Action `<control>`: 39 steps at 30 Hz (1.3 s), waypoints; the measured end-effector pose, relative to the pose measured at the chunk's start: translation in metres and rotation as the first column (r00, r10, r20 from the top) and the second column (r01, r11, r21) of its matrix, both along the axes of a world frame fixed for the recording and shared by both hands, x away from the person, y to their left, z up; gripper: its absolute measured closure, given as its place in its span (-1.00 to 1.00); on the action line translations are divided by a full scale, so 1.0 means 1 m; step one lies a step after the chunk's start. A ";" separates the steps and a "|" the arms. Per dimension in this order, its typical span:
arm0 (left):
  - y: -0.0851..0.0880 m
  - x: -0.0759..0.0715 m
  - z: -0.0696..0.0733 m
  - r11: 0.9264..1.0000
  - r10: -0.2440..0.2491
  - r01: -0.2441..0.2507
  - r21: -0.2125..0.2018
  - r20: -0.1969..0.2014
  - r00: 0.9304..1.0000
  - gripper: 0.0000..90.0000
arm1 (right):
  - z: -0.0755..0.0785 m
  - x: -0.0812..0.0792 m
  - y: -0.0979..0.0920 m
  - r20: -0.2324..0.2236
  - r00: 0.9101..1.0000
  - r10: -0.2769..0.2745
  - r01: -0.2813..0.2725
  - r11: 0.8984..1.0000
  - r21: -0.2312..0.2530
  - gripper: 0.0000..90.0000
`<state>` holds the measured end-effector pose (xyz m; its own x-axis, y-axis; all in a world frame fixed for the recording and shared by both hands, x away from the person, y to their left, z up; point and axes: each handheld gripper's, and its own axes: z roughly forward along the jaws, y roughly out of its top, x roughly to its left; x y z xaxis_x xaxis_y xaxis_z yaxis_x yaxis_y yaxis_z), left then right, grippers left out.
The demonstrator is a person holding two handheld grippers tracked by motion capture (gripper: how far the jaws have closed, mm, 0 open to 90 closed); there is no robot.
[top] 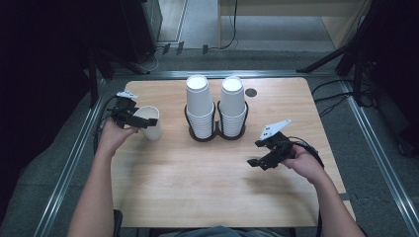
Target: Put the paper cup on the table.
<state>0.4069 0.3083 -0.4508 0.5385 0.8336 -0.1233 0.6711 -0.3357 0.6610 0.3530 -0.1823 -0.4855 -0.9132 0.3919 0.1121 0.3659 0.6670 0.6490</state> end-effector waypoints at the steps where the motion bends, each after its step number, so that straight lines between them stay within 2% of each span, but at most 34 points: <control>1: 0.000 -0.001 0.002 1.000 0.005 -0.005 -0.003 0.006 1.000 -0.99 | 0.000 0.000 0.000 0.000 1.000 0.000 0.000 1.000 0.000 -0.58; 12: 0.003 -0.009 0.021 1.000 0.007 -0.006 -0.023 0.026 1.000 -0.99 | 0.000 -0.001 0.000 -0.006 1.000 0.003 -0.003 1.000 -0.004 -0.58; 17: 0.000 -0.012 0.030 1.000 0.027 -0.027 -0.003 0.040 0.999 -0.98 | 0.000 -0.001 0.000 -0.006 1.000 0.004 -0.004 1.000 -0.005 -0.58; 25: -0.004 -0.017 0.047 0.998 0.027 -0.025 -0.066 0.036 0.999 -0.98 | 0.001 -0.001 -0.001 -0.003 1.000 0.000 0.000 1.000 -0.004 -0.58; 28: -0.007 -0.019 0.051 0.997 0.019 -0.015 -0.080 0.046 0.999 -0.98 | 0.001 -0.001 -0.002 -0.002 1.000 0.002 -0.002 1.000 -0.005 -0.58; 31: -0.012 -0.022 0.053 0.998 0.008 -0.003 -0.068 0.067 0.998 -0.98 | 0.001 -0.001 -0.002 -0.003 1.000 0.001 -0.001 1.000 -0.004 -0.58; 34: -0.017 -0.023 0.054 0.998 0.023 -0.019 -0.064 0.071 0.997 -0.98 | 0.001 0.000 -0.001 -0.003 1.000 -0.001 0.001 1.000 -0.007 -0.58; 39: -0.025 -0.027 0.054 0.998 -0.017 0.021 -0.057 0.075 0.997 -0.98 | 0.001 0.000 -0.001 0.002 1.000 0.006 -0.006 1.000 -0.005 -0.58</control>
